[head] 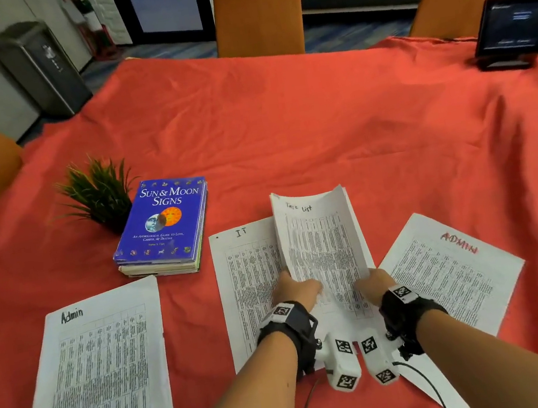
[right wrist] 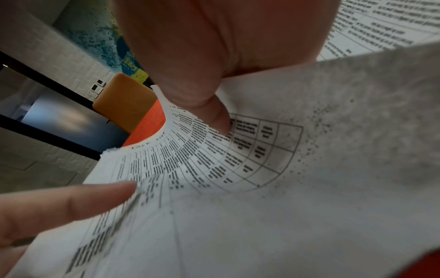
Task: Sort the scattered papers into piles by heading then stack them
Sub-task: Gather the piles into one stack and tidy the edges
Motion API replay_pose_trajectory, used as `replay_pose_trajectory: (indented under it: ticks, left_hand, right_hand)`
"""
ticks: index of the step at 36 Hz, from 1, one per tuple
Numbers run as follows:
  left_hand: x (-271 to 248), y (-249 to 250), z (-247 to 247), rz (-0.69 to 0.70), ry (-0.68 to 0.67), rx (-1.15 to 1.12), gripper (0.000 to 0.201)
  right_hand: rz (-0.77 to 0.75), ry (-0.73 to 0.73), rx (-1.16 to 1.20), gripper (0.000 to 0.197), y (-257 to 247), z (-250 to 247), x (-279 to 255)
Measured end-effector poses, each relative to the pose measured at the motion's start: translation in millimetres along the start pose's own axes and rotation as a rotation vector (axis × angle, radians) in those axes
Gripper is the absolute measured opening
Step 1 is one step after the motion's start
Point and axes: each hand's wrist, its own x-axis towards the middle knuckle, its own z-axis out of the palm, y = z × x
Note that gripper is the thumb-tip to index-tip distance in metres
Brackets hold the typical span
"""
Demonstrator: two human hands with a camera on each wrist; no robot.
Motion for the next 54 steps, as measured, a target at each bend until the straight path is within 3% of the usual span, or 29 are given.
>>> replay_pose_trajectory:
  ticks: [3, 7, 9, 14, 16, 20, 23, 26, 31, 36, 43, 47, 50, 54]
  left_hand:
    - [0, 2, 1, 0.049, 0.000, -0.078, 0.039]
    - [-7, 5, 2, 0.136, -0.121, -0.170, 0.041]
    - [-8, 7, 2, 0.172, -0.120, -0.130, 0.046]
    - [-8, 7, -7, 0.224, 0.075, 0.144, 0.040]
    - [-6, 5, -14, 0.239, 0.107, 0.174, 0.030]
    - [-3, -4, -36, 0.278, 0.075, 0.093, 0.019]
    - [-1, -20, -59, 0.222, 0.077, -0.136, 0.049]
    - [1, -44, -80, 0.085, 0.173, -0.223, 0.070]
    - [4, -86, -97, -0.005, 0.244, 0.014, 0.013]
    - [0, -91, -95, -0.075, 0.389, 0.251, 0.030]
    - [-2, -68, -91, 0.048, 0.275, 0.120, 0.031]
    - [-4, -64, -89, 0.088, 0.285, -0.081, 0.055]
    - [-7, -64, -93, 0.186, 0.288, -0.189, 0.075]
    - [-18, -55, -106, 0.406, 0.339, -0.141, 0.040]
  right_hand:
    - [-0.002, 0.005, 0.024, 0.024, 1, 0, 1]
    - [-0.006, 0.019, 0.027, 0.018, 5, 0, 2]
    - [-0.005, 0.019, 0.043, 0.014, 5, -1, 2]
    - [-0.017, 0.016, 0.107, 0.008, 6, -7, -4]
    - [-0.032, 0.040, 0.142, 0.013, 6, -11, -5]
    - [-0.062, 0.121, 0.157, 0.046, 5, -11, 3]
    - [-0.088, 0.183, 0.144, 0.054, -1, -8, 1]
    - [-0.098, 0.132, 0.140, 0.057, -10, 2, -3]
    - [-0.128, 0.087, 0.070, 0.059, -24, 26, -4]
    - [-0.129, 0.035, 0.003, 0.061, -37, 40, -8]
    - [-0.096, -0.061, 0.045, 0.056, -36, 50, -2]
    - [-0.081, -0.130, 0.108, 0.042, -33, 53, -8]
    - [-0.121, -0.099, 0.126, 0.034, -31, 53, -20]
    - [-0.377, 0.070, 0.244, 0.021, -35, 48, -34]
